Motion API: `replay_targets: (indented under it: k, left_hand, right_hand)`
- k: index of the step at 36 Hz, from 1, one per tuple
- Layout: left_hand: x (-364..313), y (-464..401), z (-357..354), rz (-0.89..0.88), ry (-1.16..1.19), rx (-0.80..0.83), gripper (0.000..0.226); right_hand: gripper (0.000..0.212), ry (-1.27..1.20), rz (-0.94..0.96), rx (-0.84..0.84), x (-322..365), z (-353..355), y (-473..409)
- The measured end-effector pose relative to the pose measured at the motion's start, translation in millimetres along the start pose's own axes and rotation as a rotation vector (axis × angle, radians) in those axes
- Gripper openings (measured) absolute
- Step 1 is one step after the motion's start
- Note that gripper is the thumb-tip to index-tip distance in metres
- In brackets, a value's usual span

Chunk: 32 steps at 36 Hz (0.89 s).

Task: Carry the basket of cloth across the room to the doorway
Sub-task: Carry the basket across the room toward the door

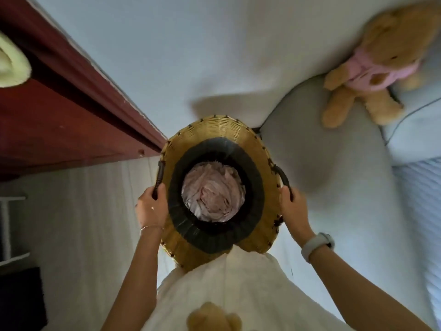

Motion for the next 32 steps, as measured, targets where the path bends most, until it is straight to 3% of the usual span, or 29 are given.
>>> replay_targets:
  k: [19, 32]
  left_hand:
    - [18.6, 126.2, -37.4, -0.422, -0.324, 0.567, 0.039]
    - [96.7, 354.3, -108.1, -0.891, -0.708, 0.922, 0.036]
  right_hand:
    - [0.025, -0.394, -0.440, -0.535, -195.6, 25.7, 231.7]
    - [0.029, -0.891, -0.846, -0.932, -389.7, 25.6, 452.6]
Point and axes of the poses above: each hand's wrist, its own y-axis away from the middle knuckle, its own z-axis out of the back of the hand, x = y × z, the point moved 4 cm from there along -y, towards the middle knuckle, and after that the axes turned 4 degrees about -z, right-handed, at the moved point
